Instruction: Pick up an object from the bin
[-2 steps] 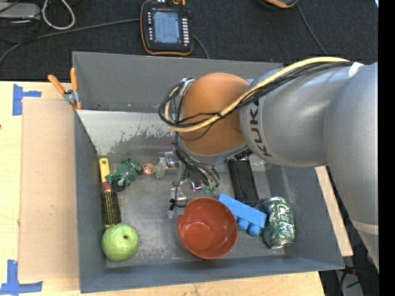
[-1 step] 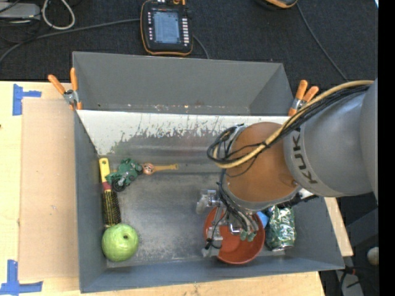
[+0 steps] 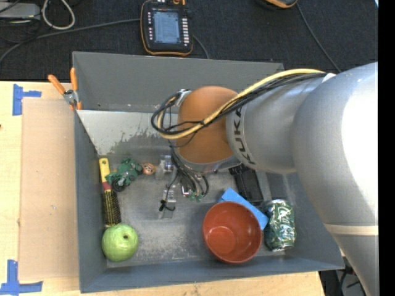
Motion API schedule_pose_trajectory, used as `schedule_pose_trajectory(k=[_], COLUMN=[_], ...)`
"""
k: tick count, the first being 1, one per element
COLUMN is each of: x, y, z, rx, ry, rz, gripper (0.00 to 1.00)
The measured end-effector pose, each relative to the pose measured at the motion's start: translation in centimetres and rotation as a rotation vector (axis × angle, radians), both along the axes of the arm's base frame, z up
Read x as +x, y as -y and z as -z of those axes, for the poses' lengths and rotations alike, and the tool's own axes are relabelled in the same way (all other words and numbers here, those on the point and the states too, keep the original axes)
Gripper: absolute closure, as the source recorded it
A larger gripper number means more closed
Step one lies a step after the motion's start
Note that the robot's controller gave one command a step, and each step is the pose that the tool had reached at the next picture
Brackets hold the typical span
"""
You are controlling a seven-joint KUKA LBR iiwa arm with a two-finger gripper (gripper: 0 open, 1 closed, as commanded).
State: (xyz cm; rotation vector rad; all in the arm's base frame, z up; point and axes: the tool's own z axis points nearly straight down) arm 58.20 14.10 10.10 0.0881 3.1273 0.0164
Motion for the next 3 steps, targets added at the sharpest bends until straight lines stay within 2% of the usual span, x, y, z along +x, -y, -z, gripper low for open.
schedule_pose_trajectory(k=[1, 2, 3], x=[-2.9, -1.8, -3.2], y=[2.5, 6.4, 7.3], z=[-9.5, -8.2, -1.9], rx=[-0.009, -0.005, -0.005], ry=[-0.020, -0.014, -0.017], rz=[-0.134, -0.246, -0.245], gripper=[0.00, 0.00, 0.00])
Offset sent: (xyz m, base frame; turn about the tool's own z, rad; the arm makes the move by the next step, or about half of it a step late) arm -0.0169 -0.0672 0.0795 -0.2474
